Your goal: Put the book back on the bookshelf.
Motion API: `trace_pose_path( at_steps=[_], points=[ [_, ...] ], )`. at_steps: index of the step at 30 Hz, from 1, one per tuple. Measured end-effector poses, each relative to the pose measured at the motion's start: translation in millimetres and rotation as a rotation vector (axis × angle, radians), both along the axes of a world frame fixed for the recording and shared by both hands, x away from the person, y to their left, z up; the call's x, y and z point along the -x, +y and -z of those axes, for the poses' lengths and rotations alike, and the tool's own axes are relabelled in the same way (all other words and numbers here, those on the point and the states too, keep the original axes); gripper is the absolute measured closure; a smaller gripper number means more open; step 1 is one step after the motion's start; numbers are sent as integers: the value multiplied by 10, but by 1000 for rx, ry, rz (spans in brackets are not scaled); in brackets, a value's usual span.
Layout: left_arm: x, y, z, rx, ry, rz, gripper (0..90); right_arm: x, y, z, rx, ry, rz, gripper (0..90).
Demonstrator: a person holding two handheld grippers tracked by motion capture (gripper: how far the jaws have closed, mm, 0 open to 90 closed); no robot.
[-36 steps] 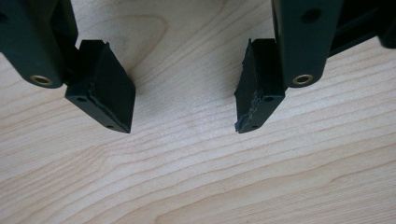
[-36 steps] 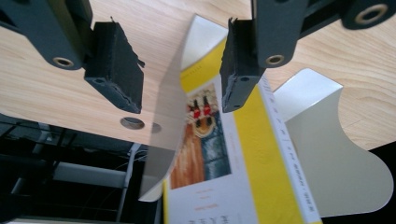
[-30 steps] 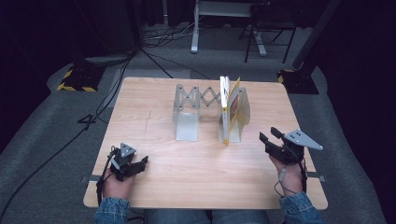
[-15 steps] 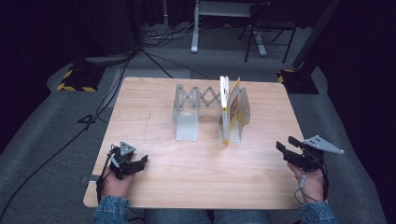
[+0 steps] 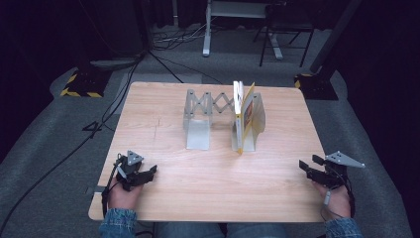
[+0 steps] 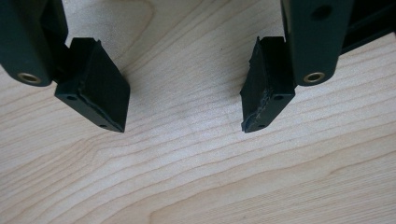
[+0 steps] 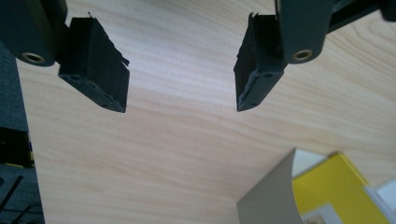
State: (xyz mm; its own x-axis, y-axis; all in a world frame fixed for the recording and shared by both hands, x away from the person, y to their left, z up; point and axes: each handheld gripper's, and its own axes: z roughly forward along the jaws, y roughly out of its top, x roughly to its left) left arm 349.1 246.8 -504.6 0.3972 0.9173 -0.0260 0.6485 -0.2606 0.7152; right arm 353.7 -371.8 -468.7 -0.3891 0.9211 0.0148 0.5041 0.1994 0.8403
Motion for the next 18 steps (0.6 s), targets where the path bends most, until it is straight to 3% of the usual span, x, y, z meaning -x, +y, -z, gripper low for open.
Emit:
trace_pose_path(
  at_steps=[9,15,18],
  points=[
    [-1,-1,0,-2,1,5,325,31,-12,229,19,50,15,346],
    [0,-7,1,-3,0,4,314,9,68,335,111,105,-4,309],
    [-1,-7,2,-3,0,4,313,16,97,341,140,85,-11,284]
  ],
)
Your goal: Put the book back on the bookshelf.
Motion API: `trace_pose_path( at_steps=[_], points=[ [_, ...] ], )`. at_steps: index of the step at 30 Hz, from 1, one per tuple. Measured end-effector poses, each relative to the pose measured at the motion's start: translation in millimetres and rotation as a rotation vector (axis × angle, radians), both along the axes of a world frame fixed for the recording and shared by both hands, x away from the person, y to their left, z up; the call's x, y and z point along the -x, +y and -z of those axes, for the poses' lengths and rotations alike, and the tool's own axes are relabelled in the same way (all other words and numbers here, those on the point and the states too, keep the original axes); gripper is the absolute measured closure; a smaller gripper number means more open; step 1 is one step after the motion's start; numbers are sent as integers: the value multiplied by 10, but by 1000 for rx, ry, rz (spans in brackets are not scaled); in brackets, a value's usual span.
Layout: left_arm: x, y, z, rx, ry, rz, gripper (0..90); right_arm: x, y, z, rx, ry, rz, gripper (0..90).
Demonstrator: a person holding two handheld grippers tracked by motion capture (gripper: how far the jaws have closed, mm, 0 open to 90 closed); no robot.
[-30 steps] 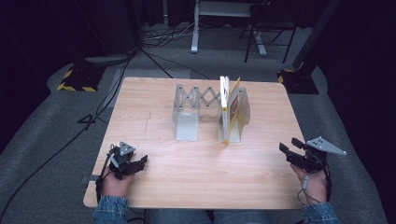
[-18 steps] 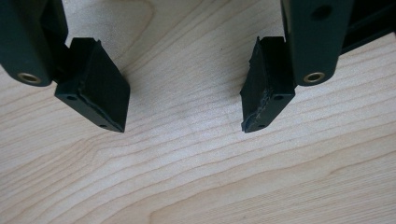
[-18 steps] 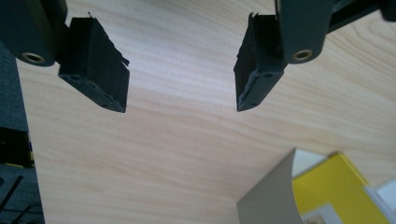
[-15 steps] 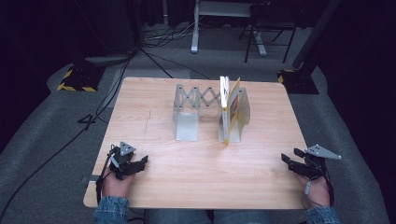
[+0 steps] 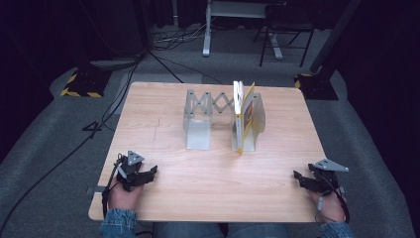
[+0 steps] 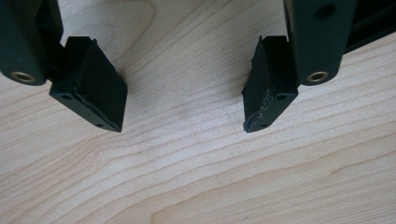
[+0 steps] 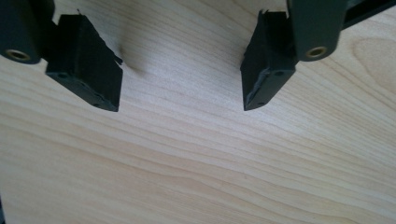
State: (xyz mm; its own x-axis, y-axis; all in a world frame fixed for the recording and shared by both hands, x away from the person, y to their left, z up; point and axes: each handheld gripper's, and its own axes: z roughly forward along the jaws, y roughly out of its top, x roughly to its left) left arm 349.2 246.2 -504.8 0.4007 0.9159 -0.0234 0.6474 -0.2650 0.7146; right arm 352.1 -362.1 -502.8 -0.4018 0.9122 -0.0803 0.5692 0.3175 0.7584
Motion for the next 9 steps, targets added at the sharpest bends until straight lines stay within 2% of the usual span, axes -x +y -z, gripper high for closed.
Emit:
trace_pose_path(
  at_steps=[2,4,5,7,9],
  points=[
    [0,1,0,1,1,2,312,13,29,7,17,-20,-12,250],
    [0,-2,0,-3,0,5,304,9,41,11,32,-17,11,157],
    [0,-2,0,-2,0,6,303,-9,29,13,21,-2,19,141],
    [1,-5,0,-1,4,9,295,-43,-6,20,-59,62,74,136],
    [1,-5,0,-3,3,12,289,-49,-2,23,-51,65,105,111]
  ],
)
